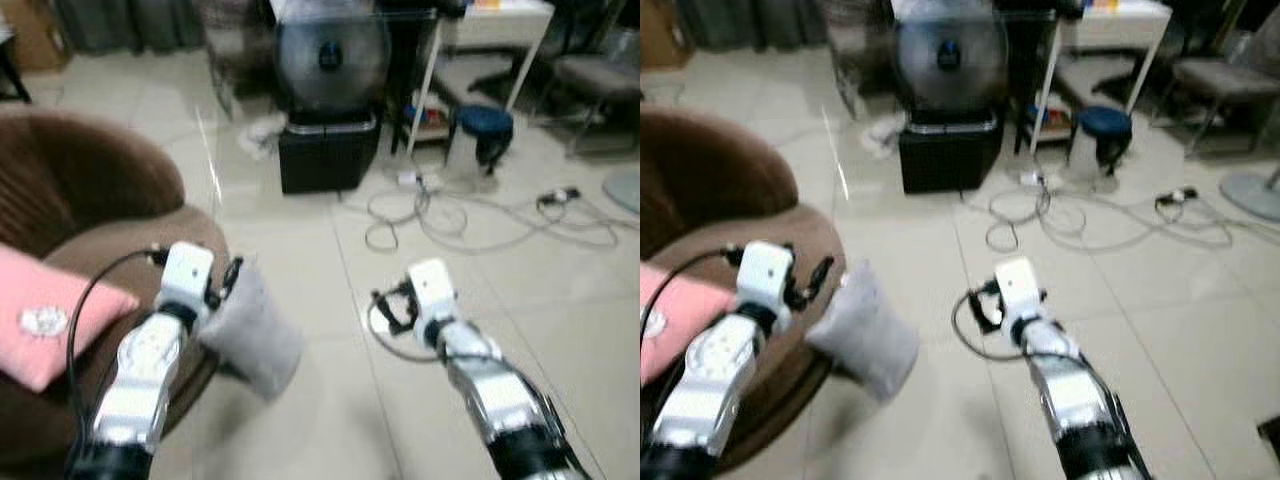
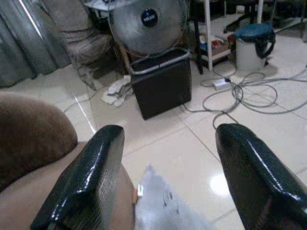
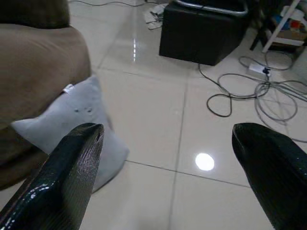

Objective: Move the pillow to the sofa from floor

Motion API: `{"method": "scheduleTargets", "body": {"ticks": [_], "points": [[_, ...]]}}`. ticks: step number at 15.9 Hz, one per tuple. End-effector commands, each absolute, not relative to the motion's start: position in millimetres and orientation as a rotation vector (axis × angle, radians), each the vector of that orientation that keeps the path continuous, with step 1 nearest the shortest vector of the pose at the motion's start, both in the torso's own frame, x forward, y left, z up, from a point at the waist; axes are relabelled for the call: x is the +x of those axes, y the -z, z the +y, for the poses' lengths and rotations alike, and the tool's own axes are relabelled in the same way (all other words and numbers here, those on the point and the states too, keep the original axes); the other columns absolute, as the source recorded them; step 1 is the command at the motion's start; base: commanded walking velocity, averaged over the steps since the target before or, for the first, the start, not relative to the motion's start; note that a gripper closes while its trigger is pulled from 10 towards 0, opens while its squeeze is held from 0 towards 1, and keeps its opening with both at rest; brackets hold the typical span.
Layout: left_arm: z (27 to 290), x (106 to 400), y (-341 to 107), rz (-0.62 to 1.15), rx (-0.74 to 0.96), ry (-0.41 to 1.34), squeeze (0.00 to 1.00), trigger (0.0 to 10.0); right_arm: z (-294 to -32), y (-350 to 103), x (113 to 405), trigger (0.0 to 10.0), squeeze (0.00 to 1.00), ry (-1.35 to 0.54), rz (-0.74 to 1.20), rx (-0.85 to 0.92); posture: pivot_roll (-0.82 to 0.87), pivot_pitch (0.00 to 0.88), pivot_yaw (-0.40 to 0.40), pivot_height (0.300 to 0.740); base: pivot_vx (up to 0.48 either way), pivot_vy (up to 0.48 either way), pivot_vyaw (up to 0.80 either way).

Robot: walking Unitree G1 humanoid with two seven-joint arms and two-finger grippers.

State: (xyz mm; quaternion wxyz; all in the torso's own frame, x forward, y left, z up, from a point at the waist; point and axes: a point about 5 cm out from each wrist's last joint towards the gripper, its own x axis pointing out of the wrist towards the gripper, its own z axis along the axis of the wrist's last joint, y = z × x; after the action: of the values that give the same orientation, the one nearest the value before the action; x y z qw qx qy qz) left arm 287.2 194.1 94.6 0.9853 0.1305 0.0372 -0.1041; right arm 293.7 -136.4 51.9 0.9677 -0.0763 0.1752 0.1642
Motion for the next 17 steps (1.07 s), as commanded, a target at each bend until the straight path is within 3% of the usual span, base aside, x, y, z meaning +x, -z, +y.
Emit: {"method": "scheduleTargets", "body": {"ticks": [1, 3, 13, 17], "points": [[184.5, 289.0, -98.5, 0.049, 0.252, 0.237, 0.0, 10.0, -149.1, -47.7, 291.1, 10.0, 0.0, -0.306, 0.373, -0.161, 0.1, 0.0, -0.002, 0.74, 0.439, 0.0, 0.0], [184.6, 288.5, -98.3, 0.049, 0.254, 0.238, 0.0, 10.0, -147.0, -48.1, 290.6, 10.0, 0.0, -0.337, 0.367, -0.176, 0.11, 0.0, -0.005, 0.74, 0.441, 0.0, 0.0], [186.6, 287.4, -100.4, 0.057, 0.308, 0.29, 0.0, 10.0, -131.0, -37.4, 282.0, 10.0, 0.0, -0.389, 0.374, -0.132, 0.11, 0.0, 0.037, 0.74, 0.46, 0.0, 0.8], [181.9, 290.6, -98.3, 0.07, 0.309, 0.333, 0.0, 10.0, -139.1, -33.0, 278.0, 10.0, 0.0, -0.314, 0.378, -0.107, 0.07, 0.0, 0.074, 0.74, 0.458, 0.0, 0.0]]}}
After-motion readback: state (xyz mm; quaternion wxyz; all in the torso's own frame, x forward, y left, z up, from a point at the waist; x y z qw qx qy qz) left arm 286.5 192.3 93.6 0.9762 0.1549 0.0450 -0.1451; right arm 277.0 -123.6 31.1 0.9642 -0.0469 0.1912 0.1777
